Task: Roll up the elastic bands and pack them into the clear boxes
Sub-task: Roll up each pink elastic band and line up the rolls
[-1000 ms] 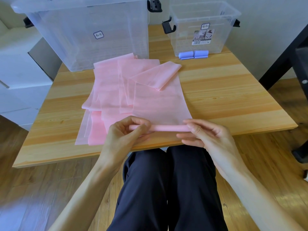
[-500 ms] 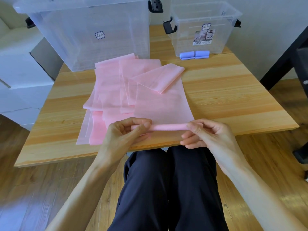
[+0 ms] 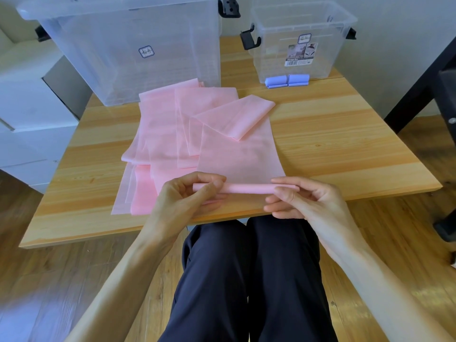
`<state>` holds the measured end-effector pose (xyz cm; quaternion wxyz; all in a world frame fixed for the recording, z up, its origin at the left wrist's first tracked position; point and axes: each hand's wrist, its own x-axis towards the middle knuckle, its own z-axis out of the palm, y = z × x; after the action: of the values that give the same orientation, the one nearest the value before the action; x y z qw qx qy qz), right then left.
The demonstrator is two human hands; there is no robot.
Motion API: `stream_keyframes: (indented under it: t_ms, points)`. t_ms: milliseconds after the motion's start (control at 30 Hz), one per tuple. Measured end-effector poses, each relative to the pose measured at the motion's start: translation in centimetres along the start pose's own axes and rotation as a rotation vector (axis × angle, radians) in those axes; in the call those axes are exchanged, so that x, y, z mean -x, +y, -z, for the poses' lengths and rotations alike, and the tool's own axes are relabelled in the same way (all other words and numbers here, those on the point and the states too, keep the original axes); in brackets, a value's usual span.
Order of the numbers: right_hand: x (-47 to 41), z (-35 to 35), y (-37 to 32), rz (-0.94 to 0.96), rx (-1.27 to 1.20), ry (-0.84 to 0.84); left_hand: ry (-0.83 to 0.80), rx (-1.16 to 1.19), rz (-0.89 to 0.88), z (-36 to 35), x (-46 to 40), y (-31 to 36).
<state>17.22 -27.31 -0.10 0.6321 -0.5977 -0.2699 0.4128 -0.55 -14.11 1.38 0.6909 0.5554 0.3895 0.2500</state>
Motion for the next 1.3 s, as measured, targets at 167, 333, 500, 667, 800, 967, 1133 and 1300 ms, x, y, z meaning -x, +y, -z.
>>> stream_keyframes:
  t_ms: [167, 333, 500, 667, 800, 967, 1133, 1300]
  points:
    - [-0.11, -0.04, 0.05, -0.017, -0.010, 0.027, -0.034, -0.092, -0.002, 0.40, -0.08, -0.25]
    - [-0.14, -0.10, 0.29, -0.006, -0.032, 0.029, -0.015, 0.001, 0.006, 0.16, -0.05, -0.24]
    - [-0.06, -0.13, -0.01, -0.008, -0.034, 0.020, 0.004, -0.024, -0.011, -0.18, -0.12, 0.03]
    - [-0.06, -0.10, -0.01, -0.010, 0.005, 0.006, -0.022, -0.027, -0.005, 0.13, -0.07, -0.05]
    - [-0.01, -0.02, 0.20, -0.009, -0.023, 0.018, 0.003, -0.008, -0.012, 0.14, -0.01, -0.26]
    - [-0.09, -0.09, 0.31, 0.002, -0.031, 0.044, -0.013, -0.007, -0.014, 0.02, 0.15, -0.12]
    - [0.00, 0.12, 0.10, -0.011, -0.049, 0.004, 0.002, -0.050, -0.025, 0.17, 0.07, -0.13]
    - [-0.11, 0.20, 0.33, -0.025, -0.032, 0.012, -0.038, -0.100, -0.028, -0.08, 0.31, -0.12]
